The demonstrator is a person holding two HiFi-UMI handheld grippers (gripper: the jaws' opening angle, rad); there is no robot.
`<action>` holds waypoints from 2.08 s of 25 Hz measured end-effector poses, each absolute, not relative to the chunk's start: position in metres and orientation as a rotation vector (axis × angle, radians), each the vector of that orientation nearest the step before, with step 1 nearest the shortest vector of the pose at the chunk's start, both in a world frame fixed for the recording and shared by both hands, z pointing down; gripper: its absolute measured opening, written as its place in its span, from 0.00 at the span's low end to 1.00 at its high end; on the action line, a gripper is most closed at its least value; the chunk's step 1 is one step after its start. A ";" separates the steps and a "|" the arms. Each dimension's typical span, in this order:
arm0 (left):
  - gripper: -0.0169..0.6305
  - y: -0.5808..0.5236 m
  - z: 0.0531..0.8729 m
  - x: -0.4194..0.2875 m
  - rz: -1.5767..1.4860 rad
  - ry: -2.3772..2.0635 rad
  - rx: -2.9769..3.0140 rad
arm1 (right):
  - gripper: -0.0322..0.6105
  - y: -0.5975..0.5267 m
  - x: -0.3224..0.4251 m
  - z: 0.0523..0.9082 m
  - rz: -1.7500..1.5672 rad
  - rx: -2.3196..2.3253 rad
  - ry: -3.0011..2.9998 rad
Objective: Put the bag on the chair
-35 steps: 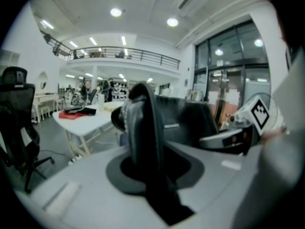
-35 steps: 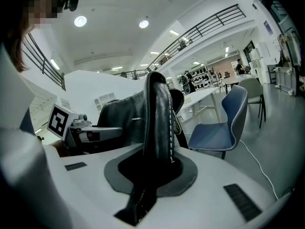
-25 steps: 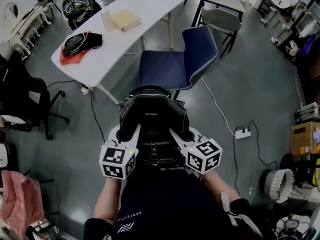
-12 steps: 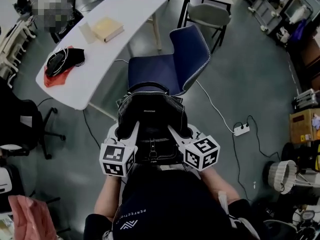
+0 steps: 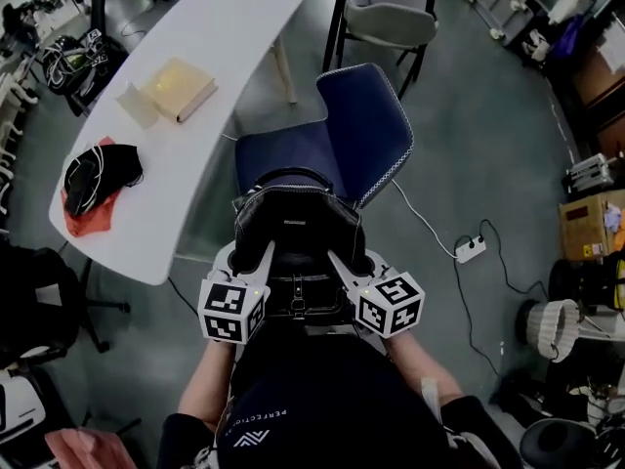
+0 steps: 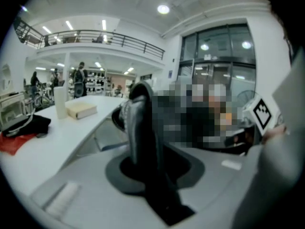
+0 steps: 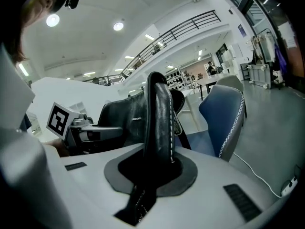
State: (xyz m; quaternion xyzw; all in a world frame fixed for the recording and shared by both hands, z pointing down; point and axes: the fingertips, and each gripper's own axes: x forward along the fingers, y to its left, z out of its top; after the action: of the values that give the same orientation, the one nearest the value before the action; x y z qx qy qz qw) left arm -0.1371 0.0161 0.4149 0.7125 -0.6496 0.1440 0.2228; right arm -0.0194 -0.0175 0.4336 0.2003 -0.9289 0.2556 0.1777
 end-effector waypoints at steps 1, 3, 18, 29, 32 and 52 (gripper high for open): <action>0.18 0.007 0.416 -0.145 0.402 -1.780 1.974 | 0.12 -0.026 -0.027 0.435 0.730 0.583 -2.624; 0.18 -0.013 0.419 -0.159 0.413 -1.758 1.989 | 0.12 -0.042 -0.040 0.438 0.742 0.612 -2.616; 0.20 -0.130 0.474 -0.214 0.553 -1.512 2.146 | 0.12 -0.129 -0.092 0.492 0.876 0.907 -2.510; 0.21 -0.190 0.519 -0.209 0.659 -1.337 2.226 | 0.12 -0.168 -0.088 0.539 0.976 1.085 -2.421; 0.21 -0.204 0.529 -0.205 0.682 -1.299 2.254 | 0.12 -0.178 -0.085 0.549 0.984 1.143 -2.399; 0.23 -0.277 0.586 -0.176 0.958 -1.006 2.488 | 0.13 -0.214 -0.076 0.620 1.109 1.589 -2.237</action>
State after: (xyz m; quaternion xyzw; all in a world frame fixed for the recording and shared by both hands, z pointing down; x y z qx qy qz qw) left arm -0.1759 -0.2774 0.5860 0.8639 -0.3491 0.3325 0.1456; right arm -0.0759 -0.2138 0.6195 0.5347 -0.7527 0.3732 0.0910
